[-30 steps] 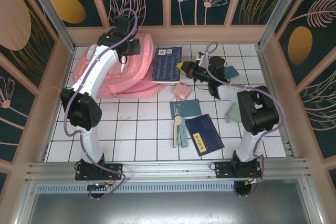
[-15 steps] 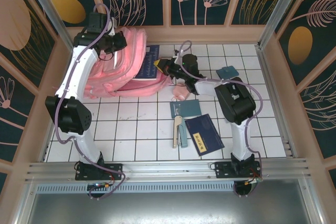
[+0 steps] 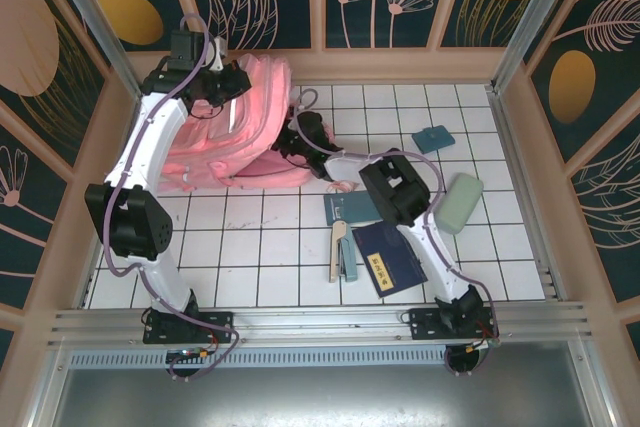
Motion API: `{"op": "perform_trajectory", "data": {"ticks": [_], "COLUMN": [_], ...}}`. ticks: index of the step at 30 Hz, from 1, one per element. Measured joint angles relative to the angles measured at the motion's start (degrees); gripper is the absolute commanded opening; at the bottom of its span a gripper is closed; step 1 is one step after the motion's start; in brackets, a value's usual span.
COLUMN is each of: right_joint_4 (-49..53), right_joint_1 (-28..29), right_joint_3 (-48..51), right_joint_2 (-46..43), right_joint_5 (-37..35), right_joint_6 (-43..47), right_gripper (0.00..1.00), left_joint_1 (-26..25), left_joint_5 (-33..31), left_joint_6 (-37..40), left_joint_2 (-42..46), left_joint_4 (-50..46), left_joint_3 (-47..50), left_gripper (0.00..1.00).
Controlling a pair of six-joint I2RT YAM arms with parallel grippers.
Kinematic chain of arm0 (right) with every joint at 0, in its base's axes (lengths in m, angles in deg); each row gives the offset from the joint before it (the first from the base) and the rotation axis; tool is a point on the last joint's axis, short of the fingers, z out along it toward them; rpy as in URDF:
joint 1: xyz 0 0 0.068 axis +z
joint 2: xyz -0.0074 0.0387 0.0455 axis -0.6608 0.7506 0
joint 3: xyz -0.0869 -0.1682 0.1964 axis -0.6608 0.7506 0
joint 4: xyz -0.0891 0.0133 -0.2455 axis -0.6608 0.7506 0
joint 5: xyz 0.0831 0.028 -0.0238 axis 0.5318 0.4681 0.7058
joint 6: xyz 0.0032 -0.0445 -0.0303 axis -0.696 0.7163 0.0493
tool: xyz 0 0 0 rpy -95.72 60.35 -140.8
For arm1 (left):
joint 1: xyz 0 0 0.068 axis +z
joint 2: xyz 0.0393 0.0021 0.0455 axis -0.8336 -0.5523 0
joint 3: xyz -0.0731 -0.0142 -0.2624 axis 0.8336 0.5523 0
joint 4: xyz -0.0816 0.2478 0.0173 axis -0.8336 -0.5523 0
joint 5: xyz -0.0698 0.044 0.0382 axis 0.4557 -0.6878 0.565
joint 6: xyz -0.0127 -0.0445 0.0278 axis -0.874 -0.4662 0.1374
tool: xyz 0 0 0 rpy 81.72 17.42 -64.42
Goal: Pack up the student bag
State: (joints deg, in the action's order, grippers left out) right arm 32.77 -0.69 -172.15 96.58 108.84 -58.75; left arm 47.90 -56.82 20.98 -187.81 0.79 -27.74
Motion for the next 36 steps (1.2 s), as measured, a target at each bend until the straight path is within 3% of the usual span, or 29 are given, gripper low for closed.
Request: {"op": "perform_trajectory", "data": {"ticks": [3, 5, 7, 12, 14, 26, 36], "right_joint_4": [2.5, 4.2, 6.3, 9.5, 9.4, 13.0, 23.2], "right_joint_1": [1.0, 1.6, 2.1, 2.8, 2.9, -0.7, -4.9], "right_joint_3": [-8.6, -14.2, -20.0, -23.5, -21.2, 3.1, 19.8], "right_joint_2": [5.0, 8.3, 11.8, 13.9, 12.8, -8.5, -27.1], "right_joint_5": [-1.2, -1.8, -2.1, -1.7, -1.7, -0.5, -2.8], "right_joint_6": [-1.0, -1.7, -2.6, -2.6, -2.2, 5.9, 16.5], "right_gripper": [0.02, 0.13, 0.32, 0.47, 0.57, 0.59, 0.48], "left_joint_1": [0.0, 0.0, 0.0, 0.0, 0.0, -0.1, -0.5], "left_joint_5": [0.5, 0.5, 0.4, 0.0, -0.2, -3.3, -4.6], "left_joint_6": [-0.7, -1.1, -1.3, -1.2, -1.0, 0.7, 3.2], "left_joint_2": [0.0, 0.1, 0.4, 1.1, 1.2, 1.9, 1.9], "left_joint_4": [1.3, 2.3, 3.2, 3.5, 3.5, 5.7, 10.8], "left_joint_3": [1.1, 2.0, 2.9, 3.6, 3.7, 6.4, 14.6], "left_gripper": [0.00, 0.00, 0.00, 0.00, 0.00, 0.00, 0.00]}}
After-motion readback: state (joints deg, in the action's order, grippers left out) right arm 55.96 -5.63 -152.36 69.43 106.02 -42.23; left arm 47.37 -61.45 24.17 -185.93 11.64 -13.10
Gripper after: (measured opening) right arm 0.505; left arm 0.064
